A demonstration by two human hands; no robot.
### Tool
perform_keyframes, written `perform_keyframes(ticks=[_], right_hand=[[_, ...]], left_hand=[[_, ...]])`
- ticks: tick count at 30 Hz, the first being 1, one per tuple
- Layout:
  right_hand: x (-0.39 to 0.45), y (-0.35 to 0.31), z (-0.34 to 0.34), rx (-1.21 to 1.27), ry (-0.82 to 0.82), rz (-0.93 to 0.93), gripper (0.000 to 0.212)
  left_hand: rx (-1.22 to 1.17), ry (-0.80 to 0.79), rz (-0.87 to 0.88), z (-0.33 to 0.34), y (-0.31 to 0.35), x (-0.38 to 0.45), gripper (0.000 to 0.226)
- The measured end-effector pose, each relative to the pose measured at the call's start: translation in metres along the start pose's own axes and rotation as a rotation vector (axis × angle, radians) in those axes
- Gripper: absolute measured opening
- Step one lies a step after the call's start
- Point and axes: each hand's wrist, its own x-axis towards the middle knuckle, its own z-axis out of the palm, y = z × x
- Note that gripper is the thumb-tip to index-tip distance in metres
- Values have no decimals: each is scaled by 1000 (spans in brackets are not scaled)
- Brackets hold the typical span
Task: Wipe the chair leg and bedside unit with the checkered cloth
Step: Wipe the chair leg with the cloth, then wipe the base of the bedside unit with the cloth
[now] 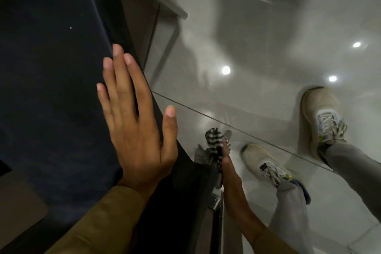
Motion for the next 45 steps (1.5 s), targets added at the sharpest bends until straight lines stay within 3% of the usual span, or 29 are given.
perform_keyframes(ticks=[1, 7, 12, 15, 19, 24, 28, 32, 36, 40, 45], right_hand=[[21, 6, -6, -3, -2, 16, 41], [102, -5, -22, -27, 24, 182, 57], [9, -22, -10, 12, -2, 159, 47], [-40, -26, 0, 10, -25, 41, 66], [-18, -22, -3, -101, -32, -43, 73], [63, -15, -20, -121, -12, 115, 57], [59, -22, -23, -202, -83, 145, 52], [19, -52, -16, -307, -23, 167, 42], [-5, -94, -5, -372, -76, 162, 24], [4, -142, 3, -324, -121, 225, 31], [42, -212, 28, -288, -19, 28, 36]], left_hand=[[-1, 2, 4, 1, -1, 0, 77], [-9, 26, 20, 6, -5, -1, 76], [-8, 35, 23, 8, -10, -2, 76], [-4, 31, 31, 9, -11, -2, 76], [-9, 26, 30, 9, -11, -2, 76], [3, 25, 29, 11, -12, -1, 77], [41, 20, 55, 15, -20, -4, 77], [74, 26, 47, 15, -19, -4, 75], [95, -26, 45, 10, -18, -4, 78], [39, -62, 20, 0, -11, 5, 80], [-25, -58, -69, -22, -15, 98, 76]])
